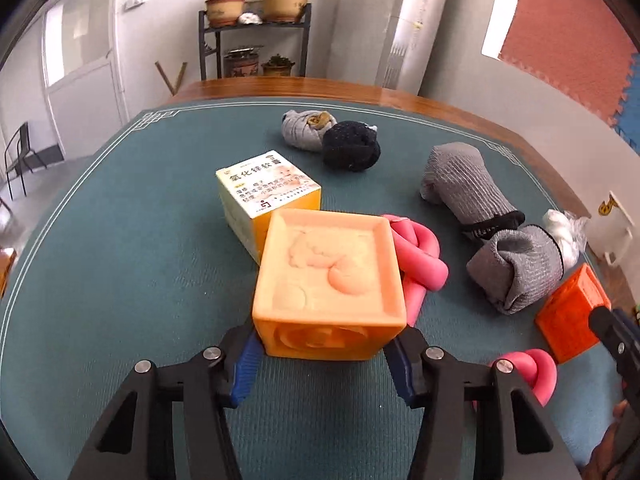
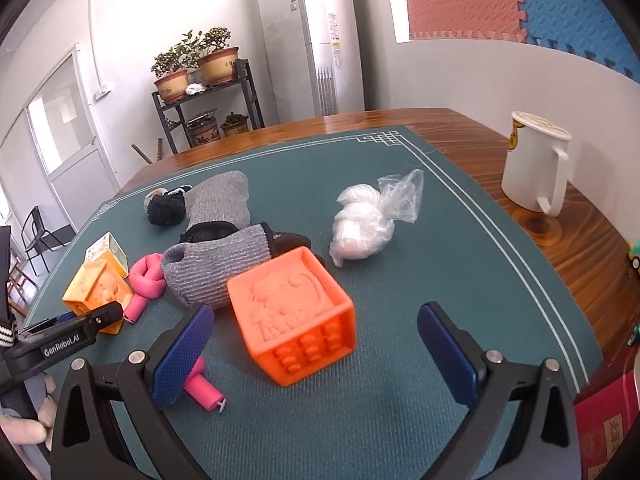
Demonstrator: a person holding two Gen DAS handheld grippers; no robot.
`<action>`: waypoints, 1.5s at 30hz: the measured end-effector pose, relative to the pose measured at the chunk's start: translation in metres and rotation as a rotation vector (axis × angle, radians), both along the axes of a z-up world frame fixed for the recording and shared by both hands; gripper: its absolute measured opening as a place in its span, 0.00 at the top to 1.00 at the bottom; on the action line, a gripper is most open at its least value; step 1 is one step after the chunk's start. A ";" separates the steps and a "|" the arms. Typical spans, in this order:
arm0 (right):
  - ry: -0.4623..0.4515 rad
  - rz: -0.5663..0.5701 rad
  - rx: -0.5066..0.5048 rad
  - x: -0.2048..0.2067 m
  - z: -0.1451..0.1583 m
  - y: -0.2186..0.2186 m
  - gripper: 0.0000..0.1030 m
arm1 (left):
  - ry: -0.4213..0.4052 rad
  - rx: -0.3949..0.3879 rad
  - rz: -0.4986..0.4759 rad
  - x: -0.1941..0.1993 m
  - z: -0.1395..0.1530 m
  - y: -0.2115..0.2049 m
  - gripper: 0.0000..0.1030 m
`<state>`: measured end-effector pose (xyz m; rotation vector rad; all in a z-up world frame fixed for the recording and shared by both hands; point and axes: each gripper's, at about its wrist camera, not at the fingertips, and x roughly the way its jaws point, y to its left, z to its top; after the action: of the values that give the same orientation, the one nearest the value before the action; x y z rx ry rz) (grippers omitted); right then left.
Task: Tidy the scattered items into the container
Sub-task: 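Close the left tool on the letter block while the right tool closes on the dotted cube, then lift and carry both held blocks over the red tin box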
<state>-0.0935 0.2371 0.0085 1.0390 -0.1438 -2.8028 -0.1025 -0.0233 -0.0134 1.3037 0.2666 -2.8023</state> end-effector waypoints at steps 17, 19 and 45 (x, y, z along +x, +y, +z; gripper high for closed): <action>0.051 -0.024 0.052 0.011 0.006 -0.007 0.38 | 0.089 -0.019 -0.018 0.017 0.022 0.005 0.48; 0.076 -0.037 0.081 0.015 0.010 -0.009 0.39 | 0.101 -0.027 -0.014 0.019 0.026 0.005 0.48; 0.261 -0.349 0.284 0.064 0.071 0.012 0.39 | 0.230 -0.048 -0.137 0.056 0.073 0.039 0.48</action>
<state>-0.0296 0.2495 0.0790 0.7435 0.1189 -3.3211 -0.0466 0.0161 0.0596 1.0268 0.1198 -3.0559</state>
